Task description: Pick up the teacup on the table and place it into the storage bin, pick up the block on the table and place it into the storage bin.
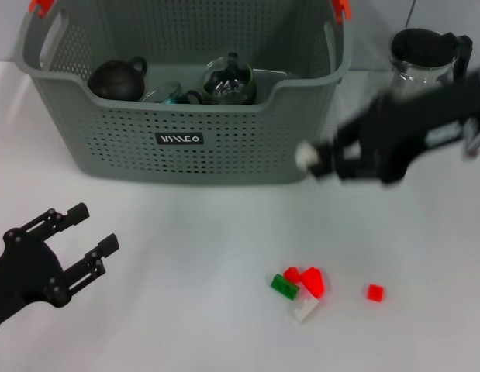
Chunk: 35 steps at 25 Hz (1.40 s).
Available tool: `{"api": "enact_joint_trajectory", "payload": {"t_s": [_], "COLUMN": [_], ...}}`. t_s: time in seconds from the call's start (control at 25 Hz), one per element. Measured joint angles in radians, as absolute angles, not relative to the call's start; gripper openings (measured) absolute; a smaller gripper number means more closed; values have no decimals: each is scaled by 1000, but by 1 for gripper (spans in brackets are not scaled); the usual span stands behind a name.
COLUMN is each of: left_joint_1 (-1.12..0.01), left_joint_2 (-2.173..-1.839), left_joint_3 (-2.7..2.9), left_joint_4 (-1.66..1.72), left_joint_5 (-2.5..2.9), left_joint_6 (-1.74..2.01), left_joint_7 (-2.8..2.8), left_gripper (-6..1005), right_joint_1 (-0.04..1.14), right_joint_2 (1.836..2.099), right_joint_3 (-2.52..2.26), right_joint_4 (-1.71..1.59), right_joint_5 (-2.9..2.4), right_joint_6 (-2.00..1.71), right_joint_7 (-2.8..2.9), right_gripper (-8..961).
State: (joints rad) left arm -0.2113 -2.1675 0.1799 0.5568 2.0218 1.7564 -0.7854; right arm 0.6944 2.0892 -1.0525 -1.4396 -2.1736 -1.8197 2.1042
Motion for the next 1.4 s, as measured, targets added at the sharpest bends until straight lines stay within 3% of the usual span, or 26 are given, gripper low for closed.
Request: {"api": "enact_joint_trajectory", "payload": {"t_s": [0.24,0.44,0.64,0.96,1.4], "left_joint_1": [-215,-221,-224,-243,-266], "left_joint_2": [-2168,-2168,-2168,-2167,-2165], "left_joint_3": [177,176,177,177,177], "left_joint_4": [557,552,549,529,518], "left_joint_5": [2022,2022,2022,2026,2029], "left_joint_6": [1756,1756,1757,1756,1750], "left_joint_7": [-785,-785,-785,-785,-786], "left_gripper": [628,629,629,630,628], "right_joint_1": [693,713,848,1212,1262], "right_joint_2": [2094,2098,2099,2094,2093], "right_joint_3": [-889,-1029,-1255,-1318,-1306], "right_joint_4": [-1461,-1399,-1223,-651,-583], "right_joint_5": [-1968,-1932,-2041,-2217,-2319], "right_joint_6": [-1737,-1430,-1040,-756,-710], "right_joint_7": [2072,2077,2195,2282,2356], "right_gripper": [204,205,205,204,218]}}
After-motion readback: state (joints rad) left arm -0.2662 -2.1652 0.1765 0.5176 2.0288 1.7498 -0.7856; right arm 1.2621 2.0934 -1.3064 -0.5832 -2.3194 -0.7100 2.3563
